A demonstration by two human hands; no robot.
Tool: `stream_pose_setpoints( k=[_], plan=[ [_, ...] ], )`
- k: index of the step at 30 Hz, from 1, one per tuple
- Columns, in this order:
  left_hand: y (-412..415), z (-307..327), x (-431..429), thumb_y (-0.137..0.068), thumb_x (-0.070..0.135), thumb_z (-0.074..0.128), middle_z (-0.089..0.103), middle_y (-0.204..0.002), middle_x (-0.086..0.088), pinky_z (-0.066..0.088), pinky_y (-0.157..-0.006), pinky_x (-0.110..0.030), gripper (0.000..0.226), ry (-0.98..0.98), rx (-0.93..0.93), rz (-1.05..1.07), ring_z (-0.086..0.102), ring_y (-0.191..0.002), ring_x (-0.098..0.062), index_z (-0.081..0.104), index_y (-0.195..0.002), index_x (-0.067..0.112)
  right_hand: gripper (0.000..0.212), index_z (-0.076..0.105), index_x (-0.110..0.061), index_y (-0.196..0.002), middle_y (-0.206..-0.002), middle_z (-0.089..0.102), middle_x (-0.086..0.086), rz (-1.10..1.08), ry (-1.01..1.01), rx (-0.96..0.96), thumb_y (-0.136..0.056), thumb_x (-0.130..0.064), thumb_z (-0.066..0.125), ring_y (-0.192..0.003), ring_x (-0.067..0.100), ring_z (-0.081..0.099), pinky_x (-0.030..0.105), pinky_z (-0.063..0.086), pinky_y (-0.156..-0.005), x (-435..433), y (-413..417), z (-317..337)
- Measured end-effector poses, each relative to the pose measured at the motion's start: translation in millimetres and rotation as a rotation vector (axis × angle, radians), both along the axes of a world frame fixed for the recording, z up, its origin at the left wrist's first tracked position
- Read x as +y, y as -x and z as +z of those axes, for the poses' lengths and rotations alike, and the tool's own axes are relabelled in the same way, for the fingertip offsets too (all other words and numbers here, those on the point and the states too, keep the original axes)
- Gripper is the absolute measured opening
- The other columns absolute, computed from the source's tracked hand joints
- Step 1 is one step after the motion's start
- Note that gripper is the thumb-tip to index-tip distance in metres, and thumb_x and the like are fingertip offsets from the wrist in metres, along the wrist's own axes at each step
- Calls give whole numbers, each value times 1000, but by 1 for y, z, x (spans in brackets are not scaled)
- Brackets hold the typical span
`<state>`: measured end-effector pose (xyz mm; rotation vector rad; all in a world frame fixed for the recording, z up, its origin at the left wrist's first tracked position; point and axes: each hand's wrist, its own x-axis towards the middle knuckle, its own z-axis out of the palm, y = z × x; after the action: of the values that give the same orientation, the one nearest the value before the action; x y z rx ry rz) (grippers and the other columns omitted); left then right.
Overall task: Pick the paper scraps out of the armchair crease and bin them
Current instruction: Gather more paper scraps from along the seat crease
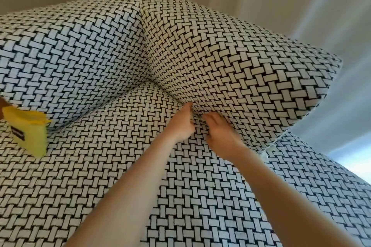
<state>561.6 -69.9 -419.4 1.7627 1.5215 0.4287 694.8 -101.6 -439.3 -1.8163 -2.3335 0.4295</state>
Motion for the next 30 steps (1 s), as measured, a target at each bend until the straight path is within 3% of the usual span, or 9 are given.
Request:
stream_pose_setpoints(
  k=[3,6,9,12,14,18,24,30],
  plan=[
    [-8,-5,16,-88,-1,41,47,-137,-14,39,-102,-33,59,24,177,-114,48,-123,-28,25,-143,12,62,9,-11,-147,-155,10,4,35,68,-13,-95,-17,41,-142,18,14,33,22,-115,5,-3,-10],
    [-14,-19,29,-89,6,39,44,-141,-12,28,-112,-41,49,-34,440,-199,43,-128,-27,34,-137,13,56,13,-11,-147,-154,17,5,44,93,28,-96,-20,34,-139,19,23,34,25,-113,14,-2,-23],
    [-16,-31,38,-90,17,39,47,-139,-7,24,-113,-43,40,-164,607,-223,43,-129,-24,37,-131,17,53,19,-12,-146,-149,32,9,-32,106,116,-96,-26,31,-134,24,34,37,30,-111,28,2,-30],
    [-18,-32,42,-92,18,35,47,-140,-3,23,-111,-45,38,-200,654,-224,39,-131,-23,38,-130,19,42,34,-4,-137,-130,51,17,-70,129,28,-98,-19,31,-112,30,55,36,44,-95,39,9,-26],
    [-19,-34,43,-93,17,34,47,-139,-3,23,-111,-45,37,-219,687,-239,38,-131,-23,37,-130,18,39,38,0,-133,-129,50,18,-90,200,-9,-97,-13,31,-107,32,55,36,46,-89,44,16,-24],
    [-15,-35,44,-94,15,34,45,-140,-3,23,-110,-45,39,-230,723,-262,36,-132,-23,35,-133,18,40,35,-2,-135,-132,48,18,-115,339,-59,-97,-14,30,-115,31,51,37,42,-96,58,26,-23],
    [-14,-33,44,-93,13,38,42,-142,-2,24,-110,-44,44,-217,734,-273,34,-133,-22,30,-136,18,51,22,-11,-143,-142,38,12,-109,478,-135,-97,-31,30,-123,31,44,43,38,-104,64,34,-18],
    [-18,-33,37,-93,13,40,37,-145,-2,20,-112,-45,47,-191,715,-233,30,-135,-22,27,-139,17,51,27,-14,-142,-140,39,12,-202,630,-242,-97,-37,27,-126,31,39,43,35,-105,63,30,-10]
  ],
)
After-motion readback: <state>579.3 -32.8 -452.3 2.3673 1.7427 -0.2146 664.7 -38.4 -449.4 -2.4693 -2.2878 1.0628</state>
